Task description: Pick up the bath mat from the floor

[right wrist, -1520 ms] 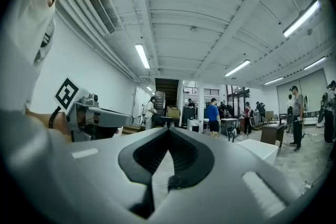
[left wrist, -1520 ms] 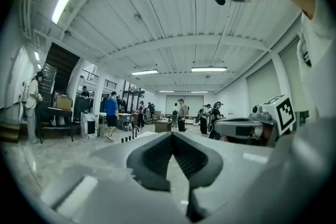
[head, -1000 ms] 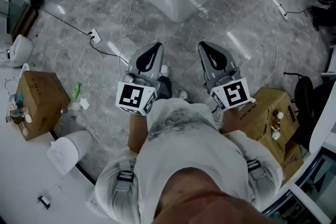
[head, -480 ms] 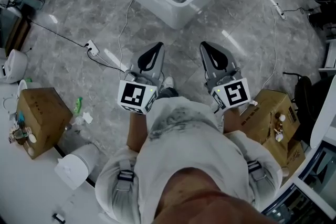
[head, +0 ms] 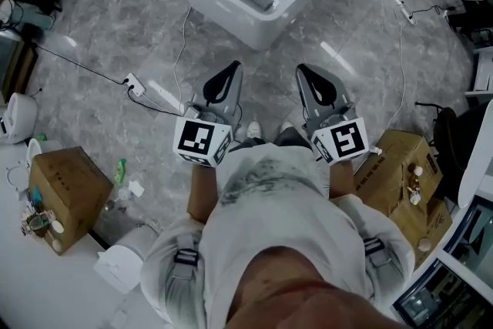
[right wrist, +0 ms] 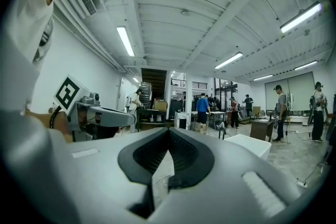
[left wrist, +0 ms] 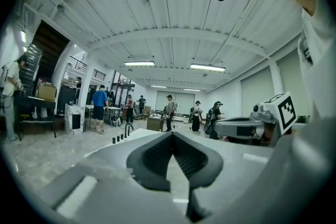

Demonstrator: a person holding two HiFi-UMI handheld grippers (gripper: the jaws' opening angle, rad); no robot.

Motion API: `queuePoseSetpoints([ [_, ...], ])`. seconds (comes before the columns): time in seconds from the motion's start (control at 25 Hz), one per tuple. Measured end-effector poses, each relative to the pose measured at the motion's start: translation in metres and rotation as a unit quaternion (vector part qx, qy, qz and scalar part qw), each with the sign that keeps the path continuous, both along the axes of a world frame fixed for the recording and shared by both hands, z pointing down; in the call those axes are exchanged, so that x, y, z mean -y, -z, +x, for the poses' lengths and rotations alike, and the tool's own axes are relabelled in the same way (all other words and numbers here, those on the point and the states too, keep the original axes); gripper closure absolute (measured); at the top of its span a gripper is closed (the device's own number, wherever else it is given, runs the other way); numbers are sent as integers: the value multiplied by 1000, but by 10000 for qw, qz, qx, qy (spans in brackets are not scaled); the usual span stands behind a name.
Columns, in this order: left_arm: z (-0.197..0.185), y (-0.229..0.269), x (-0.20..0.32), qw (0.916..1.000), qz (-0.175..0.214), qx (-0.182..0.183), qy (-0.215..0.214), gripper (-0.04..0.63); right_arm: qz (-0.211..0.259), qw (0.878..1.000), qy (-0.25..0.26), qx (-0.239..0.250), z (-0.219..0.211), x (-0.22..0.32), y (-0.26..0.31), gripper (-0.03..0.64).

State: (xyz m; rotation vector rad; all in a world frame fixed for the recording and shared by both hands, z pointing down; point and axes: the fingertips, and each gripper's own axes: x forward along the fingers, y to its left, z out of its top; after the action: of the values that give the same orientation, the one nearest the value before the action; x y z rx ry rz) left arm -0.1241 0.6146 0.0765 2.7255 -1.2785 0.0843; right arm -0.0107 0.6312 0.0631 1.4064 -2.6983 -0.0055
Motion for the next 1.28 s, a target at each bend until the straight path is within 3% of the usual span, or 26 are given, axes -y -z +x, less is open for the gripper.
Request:
queuePoseSetpoints([
  [0.44,19,-13,63,9999,-136,29,-43,592,-104,9999,41,-7,13,67,-10,615],
  [0.76,40,-12,124,9991,-132,147,368,592,-75,9992,396,81,38,134,-7,615],
  [1.28,111,-2,211,9947,-107,202,1004,592,-24,9949,981,212,116,233,3,615],
])
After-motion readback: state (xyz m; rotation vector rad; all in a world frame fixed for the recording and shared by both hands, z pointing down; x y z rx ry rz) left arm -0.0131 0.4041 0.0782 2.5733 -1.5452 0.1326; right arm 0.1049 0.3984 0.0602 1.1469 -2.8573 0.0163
